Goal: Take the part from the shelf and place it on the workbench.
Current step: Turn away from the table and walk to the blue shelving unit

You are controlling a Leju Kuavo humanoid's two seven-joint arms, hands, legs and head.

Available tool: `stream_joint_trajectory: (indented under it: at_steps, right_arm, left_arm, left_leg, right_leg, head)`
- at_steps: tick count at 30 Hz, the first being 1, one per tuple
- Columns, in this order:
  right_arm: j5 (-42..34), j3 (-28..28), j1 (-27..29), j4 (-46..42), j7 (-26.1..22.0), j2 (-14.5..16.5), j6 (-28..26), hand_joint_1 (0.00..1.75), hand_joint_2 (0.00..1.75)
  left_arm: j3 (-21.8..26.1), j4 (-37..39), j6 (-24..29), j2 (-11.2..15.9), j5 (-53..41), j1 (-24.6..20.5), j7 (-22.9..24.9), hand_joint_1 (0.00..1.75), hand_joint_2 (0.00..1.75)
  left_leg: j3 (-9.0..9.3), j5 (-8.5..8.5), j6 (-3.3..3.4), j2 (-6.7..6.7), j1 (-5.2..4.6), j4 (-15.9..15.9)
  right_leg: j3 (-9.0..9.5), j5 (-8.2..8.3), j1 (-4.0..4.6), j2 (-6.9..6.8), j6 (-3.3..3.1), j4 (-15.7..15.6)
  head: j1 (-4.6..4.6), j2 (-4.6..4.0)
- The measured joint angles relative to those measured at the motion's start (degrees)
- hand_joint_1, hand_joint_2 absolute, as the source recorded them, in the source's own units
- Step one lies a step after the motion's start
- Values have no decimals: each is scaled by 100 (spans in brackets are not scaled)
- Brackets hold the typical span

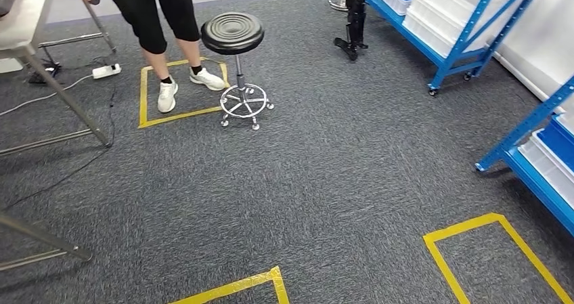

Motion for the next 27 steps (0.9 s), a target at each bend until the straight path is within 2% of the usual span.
stream_joint_trajectory:
  at_steps: [1,2,3,5,6,8,9,10,11,12,13,14,15,16,17,18,19,21,22,24,25,26,27]
  right_arm:
    - [0,0,-9,0,0,-2,-1,0,0]
    - [0,0,-19,0,-1,-3,-2,0,0]
    - [0,0,-29,0,-1,-3,-2,0,0]
    - [0,0,-28,1,-2,-2,-2,0,0]
    - [0,0,-22,1,-2,-2,-2,0,0]
    - [0,0,-19,2,-2,-4,-5,0,0]
    - [-1,0,-23,2,-2,-6,-8,0,0]
    - [-1,0,-27,2,-2,-8,-10,0,0]
    - [-2,0,-28,3,-2,-9,-13,0,0]
    - [-2,0,-25,3,-2,-10,-14,0,0]
    - [-2,0,-20,4,-2,-9,-15,0,0]
    - [-2,0,-15,4,-2,-8,-15,0,0]
    - [-2,0,-13,4,-2,-7,-15,0,0]
    - [-2,0,-18,4,-2,-5,-15,0,0]
    - [-2,0,-23,4,-2,-4,-15,0,0]
    - [-2,0,-22,4,-2,-4,-15,0,0]
    - [-2,0,-19,4,-2,-5,-15,0,0]
    - [-1,0,1,5,-2,-9,-19,0,0]
    - [-1,0,6,7,-2,-9,-25,0,0]
    - [3,1,1,10,-2,-3,-39,0,0]
    - [10,2,-9,11,-3,2,-45,0,0]
    - [19,2,-21,11,-3,7,-48,0,0]
    - [28,2,-29,11,-5,9,-50,0,0]
  left_arm:
    - [-1,0,0,-1,-1,-3,1,0,0]
    - [-1,0,0,1,-1,-6,2,0,0]
    - [-2,0,0,3,-1,-14,4,0,0]
    - [-3,-1,0,3,-1,-46,8,0,0]
    - [-3,-3,0,1,-1,-67,8,0,0]
    - [-3,-7,-2,-4,-3,-88,8,0,0]
    - [-4,-8,-2,-7,-6,-85,9,0,0]
    - [-4,-9,-2,-8,-9,-78,11,0,0]
    - [-5,-9,-1,-8,-11,-69,14,0,0]
    - [-5,-9,1,-7,-11,-61,16,0,0]
    - [-5,-9,2,-6,-11,-58,17,0,0]
    - [-5,-9,3,-6,-11,-56,17,0,0]
    - [-5,-9,4,-5,-11,-56,17,0,0]
    - [-5,-8,4,-4,-11,-56,17,0,0]
    - [-5,-8,4,-4,-11,-57,17,0,0]
    - [-5,-7,4,-3,-12,-58,18,0,0]
    - [-5,-7,4,-4,-13,-61,20,0,0]
    - [-5,-9,4,-6,-22,-66,27,0,0]
    - [-5,-10,4,-10,-28,-70,31,0,0]
    - [-4,-10,7,-10,-39,-72,36,0,0]
    - [-4,-10,9,-7,-41,-69,40,0,0]
    - [-4,-9,10,-1,-42,-63,45,0,0]
    - [-5,-9,11,3,-42,-58,51,0,0]
  left_leg:
    - [13,-31,-36,58,-12,6]
    - [31,-64,-75,110,-25,10]
    - [48,-96,-113,162,-38,11]
    - [91,-136,-180,258,-30,-8]
    - [106,-166,-214,226,-10,12]
    - [0,-393,-262,-31,22,317]
    - [-154,-590,-269,-197,31,652]
    - [-354,-797,-265,-301,32,1055]
    - [-554,-944,-261,-346,32,1425]
    - [-695,-980,-254,-364,32,1651]
    - [-741,-895,-244,-373,32,1669]
    - [-673,-696,-231,-391,34,1453]
    - [-519,-445,-217,-458,42,1071]
    - [-355,-249,-210,-592,51,676]
    - [-226,-110,-202,-692,56,360]
    - [-155,-56,-190,-767,49,185]
    - [-140,-62,-174,-785,32,135]
    - [-126,-42,-112,-675,3,117]
    - [-111,-22,-76,-623,5,92]
    - [-87,17,3,-495,16,37]
    - [-80,23,28,-426,11,25]
    - [-81,20,45,-351,2,22]
    - [-85,16,51,-272,-5,23]
  right_leg:
    - [223,129,9,-125,19,-391]
    - [383,217,22,-212,1,-668]
    - [465,257,43,-263,-41,-806]
    - [457,269,71,-162,-151,-823]
    - [460,272,54,-102,-192,-831]
    - [487,284,13,7,-293,-850]
    - [487,286,7,63,-330,-852]
    - [486,285,23,121,-360,-851]
    - [486,283,40,189,-371,-850]
    - [490,282,55,264,-373,-848]
    - [498,281,64,338,-373,-846]
    - [512,281,67,416,-372,-844]
    - [527,280,66,493,-369,-842]
    - [532,277,80,562,-359,-832]
    - [528,277,91,629,-338,-827]
    - [509,282,99,689,-307,-828]
    - [483,289,103,740,-272,-832]
    - [439,307,83,826,-203,-852]
    - [417,296,78,781,-184,-821]
    - [279,144,85,518,-190,-538]
    - [142,3,83,355,-213,-259]
    - [-39,-164,81,256,-231,101]
    - [-214,-303,73,215,-232,458]
  head:
    - [2,1]
    - [-4,1]
    - [-9,1]
    - [-20,2]
    - [-23,2]
    - [-43,2]
    - [-56,2]
    - [-63,2]
    - [-61,2]
    - [-61,2]
    - [-60,2]
    - [-61,2]
    - [-62,2]
    - [-62,2]
    - [-61,2]
    - [-59,2]
    - [-58,2]
    - [-59,2]
    - [-60,2]
    - [-37,2]
    - [-26,2]
    - [-13,2]
    - [-9,1]
